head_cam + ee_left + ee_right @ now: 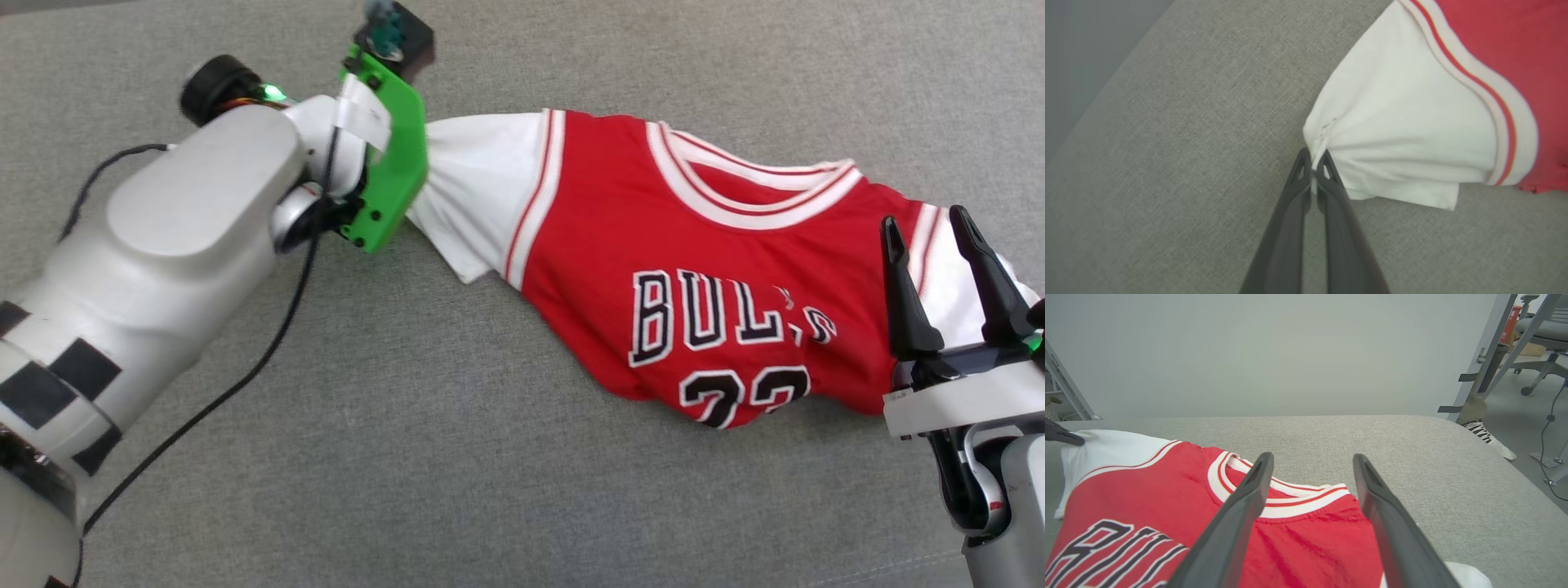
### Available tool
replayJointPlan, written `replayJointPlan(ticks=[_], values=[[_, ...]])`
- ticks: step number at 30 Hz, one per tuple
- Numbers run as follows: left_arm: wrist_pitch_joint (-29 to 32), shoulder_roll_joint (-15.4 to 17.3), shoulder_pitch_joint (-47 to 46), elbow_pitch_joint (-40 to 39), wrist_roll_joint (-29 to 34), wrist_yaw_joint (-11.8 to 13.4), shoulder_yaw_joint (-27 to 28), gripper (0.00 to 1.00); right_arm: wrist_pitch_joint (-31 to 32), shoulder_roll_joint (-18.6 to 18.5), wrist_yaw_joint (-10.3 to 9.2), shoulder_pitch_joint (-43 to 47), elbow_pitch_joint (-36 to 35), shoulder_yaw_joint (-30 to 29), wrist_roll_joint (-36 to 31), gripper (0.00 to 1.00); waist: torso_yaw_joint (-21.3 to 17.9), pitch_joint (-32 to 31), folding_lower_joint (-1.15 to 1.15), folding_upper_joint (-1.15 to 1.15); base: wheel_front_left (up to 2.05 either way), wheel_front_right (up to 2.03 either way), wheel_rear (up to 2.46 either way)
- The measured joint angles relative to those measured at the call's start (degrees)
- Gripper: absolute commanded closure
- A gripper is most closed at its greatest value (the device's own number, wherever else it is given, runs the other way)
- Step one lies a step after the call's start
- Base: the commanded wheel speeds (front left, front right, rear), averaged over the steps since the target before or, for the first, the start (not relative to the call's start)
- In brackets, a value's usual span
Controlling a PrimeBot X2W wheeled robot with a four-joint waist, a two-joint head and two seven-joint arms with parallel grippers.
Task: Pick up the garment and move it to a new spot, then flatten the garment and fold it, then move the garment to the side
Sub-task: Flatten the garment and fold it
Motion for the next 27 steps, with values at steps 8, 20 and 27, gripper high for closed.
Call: replayJointPlan(ticks=[8, 20, 27], values=[[-2.8, 7.7, 0.0, 10.0, -2.2, 0.0, 1.5, 1.0, 0.0, -0.1, 0.0, 0.7, 0.0, -1.0, -0.1, 0.0, 2.1, -1.8, 0.0, 0.0, 0.0, 0.0, 0.0], [-13.3, 6.3, 5.5, 19.0, -2.9, 0.1, 2.4, 0.0, 0.0, -0.3, 0.0, 0.9, 0.6, -1.2, -0.6, 0.0, 1.0, -1.3, 0.0, 0.0, 0.0, 0.0, 0.0], [-34.2, 4.5, 6.6, 18.9, -1.1, 2.2, 4.8, 0.0, 0.0, -3.2, 0.0, 0.9, -0.3, -3.8, -0.6, 0.0, 2.1, -4.6, 0.0, 0.0, 0.0, 0.0, 0.0]])
